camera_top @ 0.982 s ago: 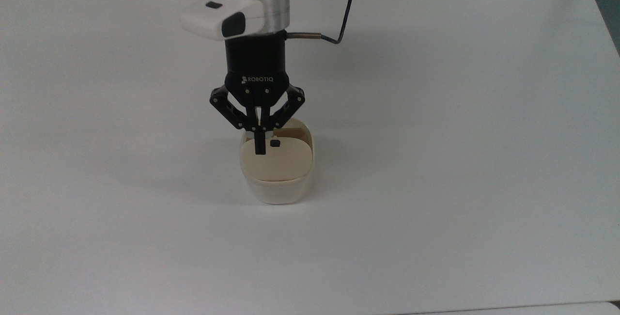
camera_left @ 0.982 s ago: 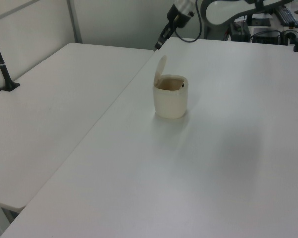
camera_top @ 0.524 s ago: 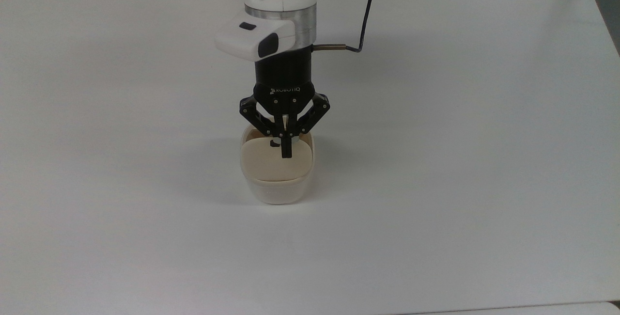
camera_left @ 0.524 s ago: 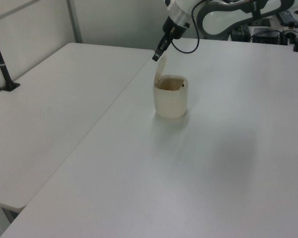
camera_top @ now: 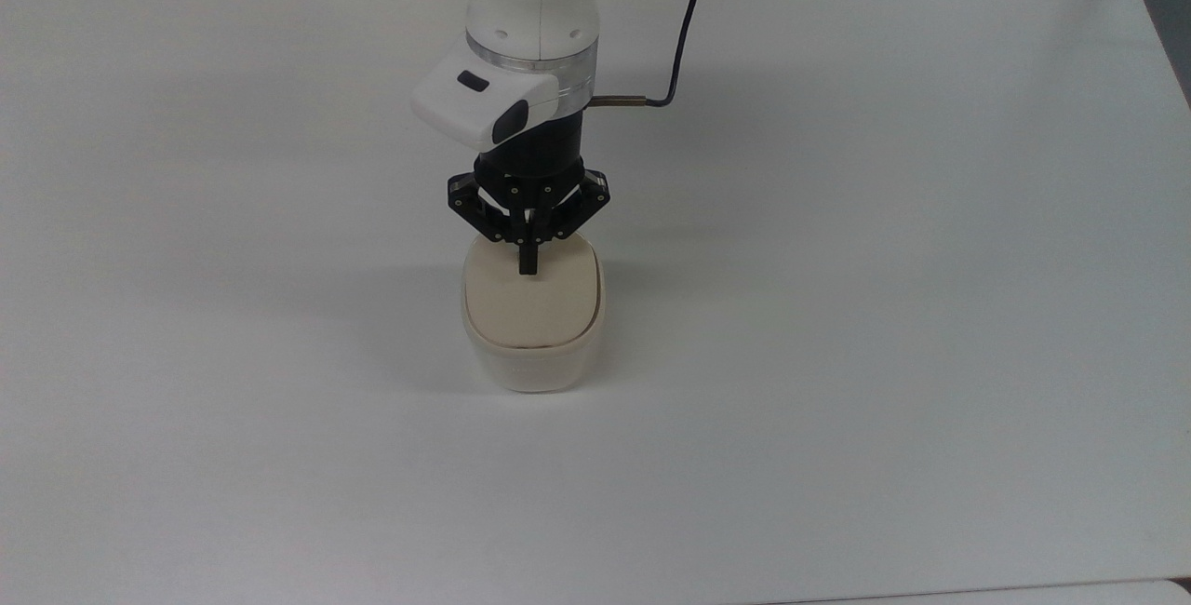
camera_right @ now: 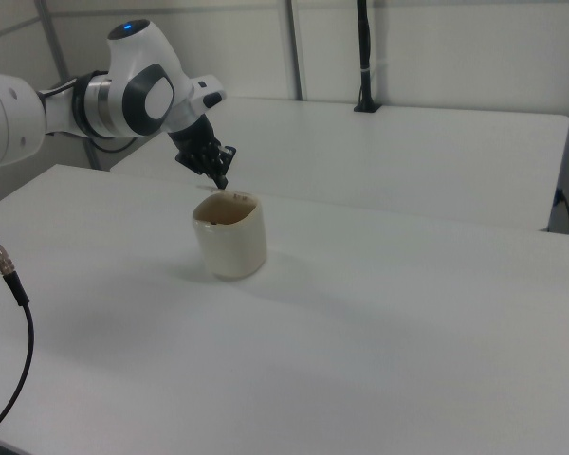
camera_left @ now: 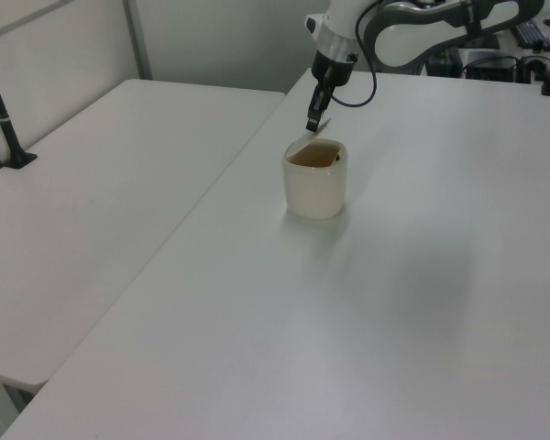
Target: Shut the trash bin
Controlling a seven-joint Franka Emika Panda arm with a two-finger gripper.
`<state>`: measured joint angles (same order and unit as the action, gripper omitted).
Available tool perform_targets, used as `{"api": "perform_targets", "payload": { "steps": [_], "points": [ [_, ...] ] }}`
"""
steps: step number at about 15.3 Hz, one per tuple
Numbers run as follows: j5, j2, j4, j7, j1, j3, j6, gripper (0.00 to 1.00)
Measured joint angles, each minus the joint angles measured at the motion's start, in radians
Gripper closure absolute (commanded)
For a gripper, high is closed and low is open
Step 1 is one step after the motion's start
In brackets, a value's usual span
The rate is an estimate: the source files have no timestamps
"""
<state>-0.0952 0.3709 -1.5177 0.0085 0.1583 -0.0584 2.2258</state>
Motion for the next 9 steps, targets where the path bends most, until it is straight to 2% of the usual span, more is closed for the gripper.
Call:
{"api": "perform_targets", "payload": {
  "steps": [5, 9],
  "points": [
    [0.0, 0.004, -0.016, 0.0, 0.002, -0.002, -0.094, 0.98],
    [0.0, 0.01, -0.021, 0.0, 0.001, -0.002, -0.099, 0.98]
  ]
}}
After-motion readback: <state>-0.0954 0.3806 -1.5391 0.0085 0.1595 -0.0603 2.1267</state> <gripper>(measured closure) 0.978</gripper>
